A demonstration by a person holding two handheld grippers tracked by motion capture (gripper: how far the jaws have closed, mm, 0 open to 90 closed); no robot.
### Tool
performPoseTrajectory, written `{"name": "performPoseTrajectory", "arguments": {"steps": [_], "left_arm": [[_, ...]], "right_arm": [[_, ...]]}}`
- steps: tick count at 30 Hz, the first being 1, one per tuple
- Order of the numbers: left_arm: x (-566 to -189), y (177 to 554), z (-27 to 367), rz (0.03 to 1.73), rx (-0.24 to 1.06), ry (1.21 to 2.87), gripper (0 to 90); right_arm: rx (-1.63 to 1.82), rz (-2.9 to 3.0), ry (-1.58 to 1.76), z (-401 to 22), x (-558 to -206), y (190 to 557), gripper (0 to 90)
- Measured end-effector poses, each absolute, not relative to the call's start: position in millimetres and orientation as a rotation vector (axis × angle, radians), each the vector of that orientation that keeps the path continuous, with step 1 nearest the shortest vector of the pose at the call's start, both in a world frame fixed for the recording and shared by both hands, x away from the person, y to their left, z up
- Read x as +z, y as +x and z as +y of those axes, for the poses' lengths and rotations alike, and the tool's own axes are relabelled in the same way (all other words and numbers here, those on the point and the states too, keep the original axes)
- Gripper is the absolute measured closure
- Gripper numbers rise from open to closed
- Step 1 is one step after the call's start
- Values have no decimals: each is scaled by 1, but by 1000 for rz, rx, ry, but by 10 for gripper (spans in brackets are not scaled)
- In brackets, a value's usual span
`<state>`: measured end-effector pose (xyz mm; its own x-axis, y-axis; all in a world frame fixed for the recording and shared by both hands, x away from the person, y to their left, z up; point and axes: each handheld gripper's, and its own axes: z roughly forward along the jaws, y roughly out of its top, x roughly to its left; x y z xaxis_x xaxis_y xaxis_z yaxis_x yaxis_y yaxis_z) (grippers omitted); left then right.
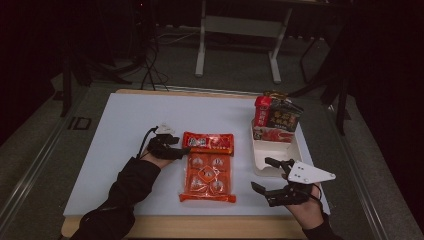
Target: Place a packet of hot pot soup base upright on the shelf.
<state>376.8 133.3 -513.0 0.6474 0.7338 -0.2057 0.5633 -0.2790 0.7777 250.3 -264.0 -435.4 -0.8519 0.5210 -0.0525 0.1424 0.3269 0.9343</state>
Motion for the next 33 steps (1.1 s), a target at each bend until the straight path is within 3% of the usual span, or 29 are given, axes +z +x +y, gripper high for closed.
{"name": "performPoseTrajectory", "arguments": {"steps": [14, 21, 33], "left_arm": [[-534, 406, 134, 1085, 226, 2005, 328], [-543, 418, 128, 1086, 179, 2043, 369], [-545, 424, 119, 1053, 69, 2044, 584]], "right_arm": [[1500, 2278, 584, -260, -438, 250, 132], [1503, 2288, 591, -260, -440, 250, 135], [1501, 2294, 583, -260, -440, 250, 139]]}}
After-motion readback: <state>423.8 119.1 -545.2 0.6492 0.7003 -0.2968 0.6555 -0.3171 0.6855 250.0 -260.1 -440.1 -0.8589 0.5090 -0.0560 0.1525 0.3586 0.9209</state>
